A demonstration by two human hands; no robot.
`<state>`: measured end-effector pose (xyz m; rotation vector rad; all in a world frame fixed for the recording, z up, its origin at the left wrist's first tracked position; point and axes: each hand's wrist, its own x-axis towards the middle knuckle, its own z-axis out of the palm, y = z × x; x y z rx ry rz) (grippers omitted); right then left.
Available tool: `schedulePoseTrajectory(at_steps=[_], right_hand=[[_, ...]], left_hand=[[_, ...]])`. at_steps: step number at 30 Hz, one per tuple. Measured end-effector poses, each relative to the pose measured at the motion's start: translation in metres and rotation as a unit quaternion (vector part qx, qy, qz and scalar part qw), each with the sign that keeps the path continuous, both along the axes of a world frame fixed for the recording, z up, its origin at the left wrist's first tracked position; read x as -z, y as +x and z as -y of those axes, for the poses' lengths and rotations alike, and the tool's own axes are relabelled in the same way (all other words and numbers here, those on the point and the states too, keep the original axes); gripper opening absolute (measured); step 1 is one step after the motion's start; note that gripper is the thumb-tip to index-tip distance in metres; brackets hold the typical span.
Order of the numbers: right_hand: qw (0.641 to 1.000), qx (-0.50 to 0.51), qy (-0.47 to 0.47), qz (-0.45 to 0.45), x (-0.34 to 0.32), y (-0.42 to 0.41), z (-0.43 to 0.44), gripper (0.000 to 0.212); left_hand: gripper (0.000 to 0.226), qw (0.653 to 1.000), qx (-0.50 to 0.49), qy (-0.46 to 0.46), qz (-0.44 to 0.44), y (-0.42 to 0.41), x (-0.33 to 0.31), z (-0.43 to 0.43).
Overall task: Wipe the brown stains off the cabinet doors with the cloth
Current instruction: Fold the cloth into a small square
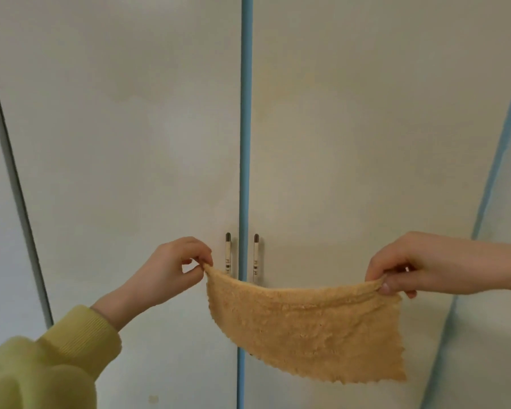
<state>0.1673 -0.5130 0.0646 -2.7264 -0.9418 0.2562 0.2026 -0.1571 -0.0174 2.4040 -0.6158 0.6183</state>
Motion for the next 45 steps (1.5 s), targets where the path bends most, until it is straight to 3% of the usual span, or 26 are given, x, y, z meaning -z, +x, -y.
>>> schedulePoseTrajectory(at_steps=[6,10,13,16,18,21,24,27,29,31,33,35,37,40,45], right_hand=[[0.987,-0.082,-0.059,0.124,0.0,0.017,-0.017,0.013],[0.991,-0.106,-0.003,0.076,0.002,0.036,-0.039,0.016],[0.991,-0.1,0.083,-0.016,0.006,0.049,-0.05,0.013],[0.978,-0.092,0.167,-0.085,0.01,0.055,-0.052,0.004],[0.961,-0.093,0.228,-0.123,0.011,0.056,-0.053,0.014],[0.956,-0.087,0.246,-0.132,0.01,0.056,-0.059,0.003],[0.956,-0.062,0.267,-0.106,0.005,0.056,-0.066,0.01],[0.953,-0.034,0.289,-0.083,-0.003,0.056,-0.072,0.007],[0.95,-0.017,0.304,-0.066,-0.009,0.056,-0.078,0.005],[0.947,-0.004,0.317,-0.059,-0.013,0.058,-0.088,0.005],[0.947,0.003,0.316,-0.063,-0.014,0.056,-0.098,0.005],[0.949,0.009,0.309,-0.061,-0.016,0.054,-0.112,0.01],[0.951,0.017,0.303,-0.063,-0.019,0.049,-0.126,0.013],[0.955,0.032,0.289,-0.067,-0.023,0.039,-0.149,0.006],[0.946,0.053,0.316,-0.051,-0.021,0.013,-0.206,0.007]], left_hand=[[0.025,0.993,0.062,-0.096,0.001,-0.022,-0.001,0.055],[0.028,0.983,0.118,-0.135,-0.034,-0.03,-0.007,0.094],[0.031,0.972,0.148,-0.176,-0.045,-0.035,-0.014,0.112],[0.025,0.964,0.158,-0.206,-0.062,-0.036,-0.02,0.116],[0.024,0.963,0.15,-0.214,-0.069,-0.036,-0.022,0.113],[0.024,0.969,0.128,-0.204,-0.063,-0.035,-0.026,0.112],[0.025,0.983,0.067,-0.169,-0.03,-0.033,-0.031,0.111],[0.029,0.988,-0.001,-0.156,0.018,-0.033,-0.03,0.097],[0.015,0.98,0.014,-0.198,-0.011,-0.039,-0.026,0.085],[0.034,0.974,0.036,-0.21,-0.08,-0.045,-0.02,0.071],[0.044,0.98,0.02,-0.156,-0.118,-0.045,-0.012,0.057],[0.028,0.99,-0.008,-0.095,-0.105,-0.043,-0.009,0.034],[0.013,0.988,-0.009,-0.108,-0.106,-0.044,-0.014,0.005],[0.011,0.977,0.03,-0.183,-0.108,-0.049,-0.031,-0.043],[0.005,0.976,0.069,-0.197,-0.061,-0.059,-0.058,-0.116]])
